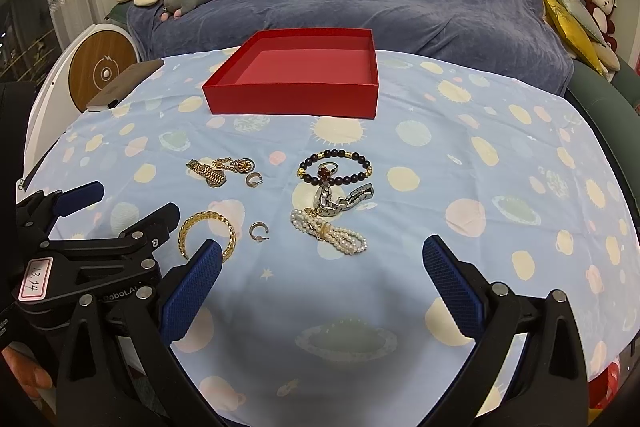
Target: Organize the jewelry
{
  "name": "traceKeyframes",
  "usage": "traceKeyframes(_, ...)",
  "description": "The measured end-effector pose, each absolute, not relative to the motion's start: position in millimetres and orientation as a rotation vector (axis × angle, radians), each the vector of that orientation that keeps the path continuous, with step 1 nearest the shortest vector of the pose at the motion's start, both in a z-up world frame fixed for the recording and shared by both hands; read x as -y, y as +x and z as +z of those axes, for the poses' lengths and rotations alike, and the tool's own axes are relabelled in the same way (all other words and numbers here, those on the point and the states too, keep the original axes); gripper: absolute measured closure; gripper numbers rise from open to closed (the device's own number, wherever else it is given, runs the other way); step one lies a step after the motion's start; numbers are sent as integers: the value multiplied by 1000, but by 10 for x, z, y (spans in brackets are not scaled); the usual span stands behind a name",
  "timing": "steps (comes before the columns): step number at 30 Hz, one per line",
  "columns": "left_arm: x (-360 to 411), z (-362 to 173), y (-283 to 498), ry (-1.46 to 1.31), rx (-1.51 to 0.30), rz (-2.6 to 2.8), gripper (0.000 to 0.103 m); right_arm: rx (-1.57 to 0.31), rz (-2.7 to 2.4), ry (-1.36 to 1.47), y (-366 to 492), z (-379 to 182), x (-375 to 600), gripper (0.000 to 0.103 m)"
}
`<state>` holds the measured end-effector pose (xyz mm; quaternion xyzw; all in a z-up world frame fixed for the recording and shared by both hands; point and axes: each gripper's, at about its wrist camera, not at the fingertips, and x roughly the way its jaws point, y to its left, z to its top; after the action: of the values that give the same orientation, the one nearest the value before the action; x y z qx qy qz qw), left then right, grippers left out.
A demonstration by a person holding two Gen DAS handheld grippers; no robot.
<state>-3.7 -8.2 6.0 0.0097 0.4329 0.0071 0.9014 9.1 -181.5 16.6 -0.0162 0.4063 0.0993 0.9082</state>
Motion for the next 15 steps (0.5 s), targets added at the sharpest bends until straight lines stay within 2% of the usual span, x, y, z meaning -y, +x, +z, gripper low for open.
traceKeyframes(15,66,60,-30,23,-895,15,5,-841,205,-31,98,159,1820,5)
